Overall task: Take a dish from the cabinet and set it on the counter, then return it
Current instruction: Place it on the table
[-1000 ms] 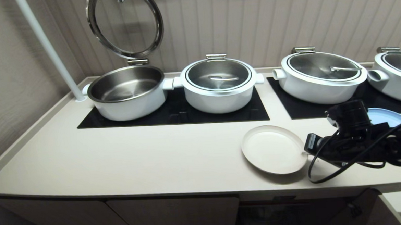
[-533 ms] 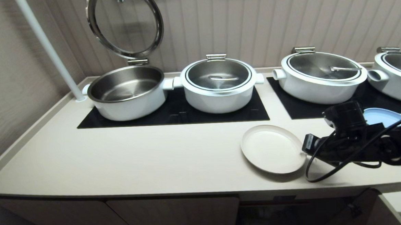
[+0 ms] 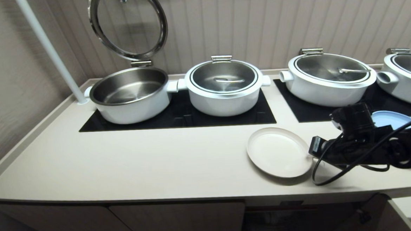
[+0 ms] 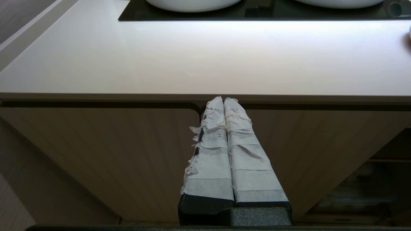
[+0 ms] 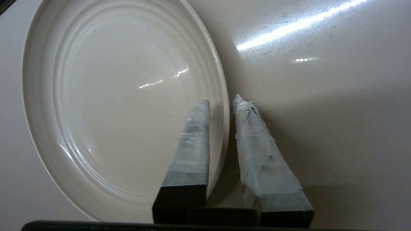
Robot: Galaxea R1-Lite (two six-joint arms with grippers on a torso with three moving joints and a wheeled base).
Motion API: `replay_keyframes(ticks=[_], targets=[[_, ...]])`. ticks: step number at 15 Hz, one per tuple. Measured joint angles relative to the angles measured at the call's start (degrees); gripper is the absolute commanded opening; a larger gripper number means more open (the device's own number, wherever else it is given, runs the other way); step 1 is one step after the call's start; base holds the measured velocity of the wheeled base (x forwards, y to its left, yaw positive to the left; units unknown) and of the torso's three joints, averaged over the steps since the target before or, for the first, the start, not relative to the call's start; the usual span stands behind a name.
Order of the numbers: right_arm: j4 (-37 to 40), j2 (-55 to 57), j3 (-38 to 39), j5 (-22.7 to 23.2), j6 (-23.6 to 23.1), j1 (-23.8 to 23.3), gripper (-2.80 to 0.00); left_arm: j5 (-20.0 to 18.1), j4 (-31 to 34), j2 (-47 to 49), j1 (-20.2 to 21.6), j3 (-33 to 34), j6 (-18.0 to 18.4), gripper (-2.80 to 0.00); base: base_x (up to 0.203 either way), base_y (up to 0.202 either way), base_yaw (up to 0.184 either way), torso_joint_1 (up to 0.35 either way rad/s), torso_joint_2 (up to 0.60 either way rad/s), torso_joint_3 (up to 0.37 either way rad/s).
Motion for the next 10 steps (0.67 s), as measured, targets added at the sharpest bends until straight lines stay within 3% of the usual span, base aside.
replay_keyframes(ticks=[10], targets=[[0.09, -0.84, 0.2, -0.37, -0.45, -0.01, 0.0, 0.01, 0.0, 0.0, 0.0, 0.0, -0.04, -2.8, 0.0, 0.0, 0.0, 0.0, 0.0, 0.0]])
